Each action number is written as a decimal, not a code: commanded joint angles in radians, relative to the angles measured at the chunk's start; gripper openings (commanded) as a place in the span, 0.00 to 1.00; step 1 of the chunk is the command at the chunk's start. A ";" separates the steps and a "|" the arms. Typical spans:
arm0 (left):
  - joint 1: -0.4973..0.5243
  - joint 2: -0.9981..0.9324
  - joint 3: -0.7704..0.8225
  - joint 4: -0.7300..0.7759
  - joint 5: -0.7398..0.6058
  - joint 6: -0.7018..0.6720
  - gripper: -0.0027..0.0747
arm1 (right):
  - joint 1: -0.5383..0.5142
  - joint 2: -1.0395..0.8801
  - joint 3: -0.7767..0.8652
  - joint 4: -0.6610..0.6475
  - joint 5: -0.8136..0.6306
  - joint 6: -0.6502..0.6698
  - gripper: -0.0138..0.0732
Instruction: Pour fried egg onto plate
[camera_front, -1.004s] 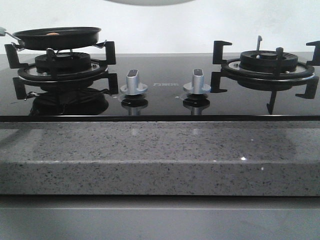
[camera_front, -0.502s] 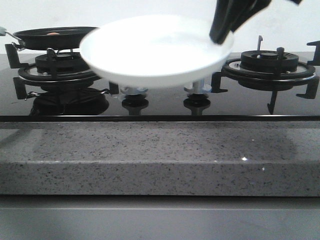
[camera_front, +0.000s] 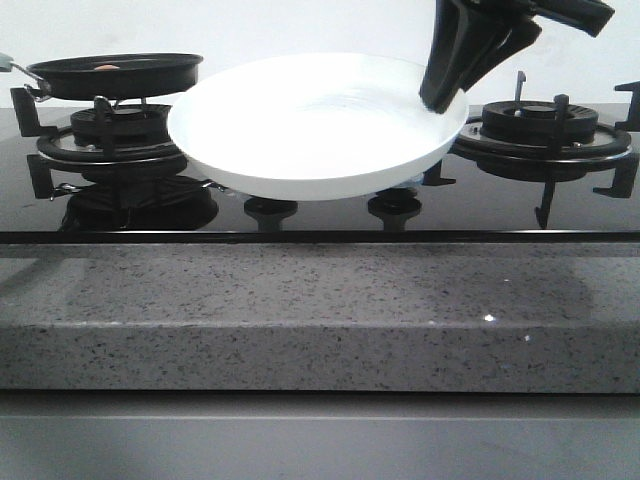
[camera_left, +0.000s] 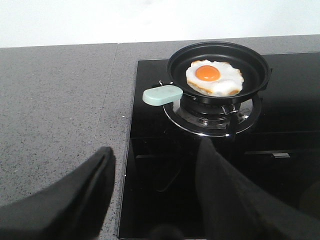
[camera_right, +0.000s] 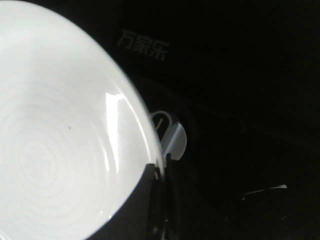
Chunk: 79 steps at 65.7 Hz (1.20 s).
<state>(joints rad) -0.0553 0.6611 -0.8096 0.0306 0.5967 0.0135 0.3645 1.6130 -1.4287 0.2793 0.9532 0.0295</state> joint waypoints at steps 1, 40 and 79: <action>-0.001 0.005 -0.037 0.003 -0.081 -0.003 0.51 | 0.000 -0.048 -0.022 0.012 -0.045 -0.011 0.08; -0.001 0.005 -0.037 0.003 -0.089 -0.003 0.51 | 0.000 -0.048 -0.022 0.012 -0.045 -0.011 0.08; -0.001 0.118 -0.090 -0.043 -0.091 -0.003 0.80 | 0.000 -0.048 -0.022 0.012 -0.045 -0.011 0.08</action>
<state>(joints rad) -0.0553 0.7306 -0.8426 0.0000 0.5522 0.0135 0.3645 1.6130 -1.4287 0.2793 0.9515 0.0295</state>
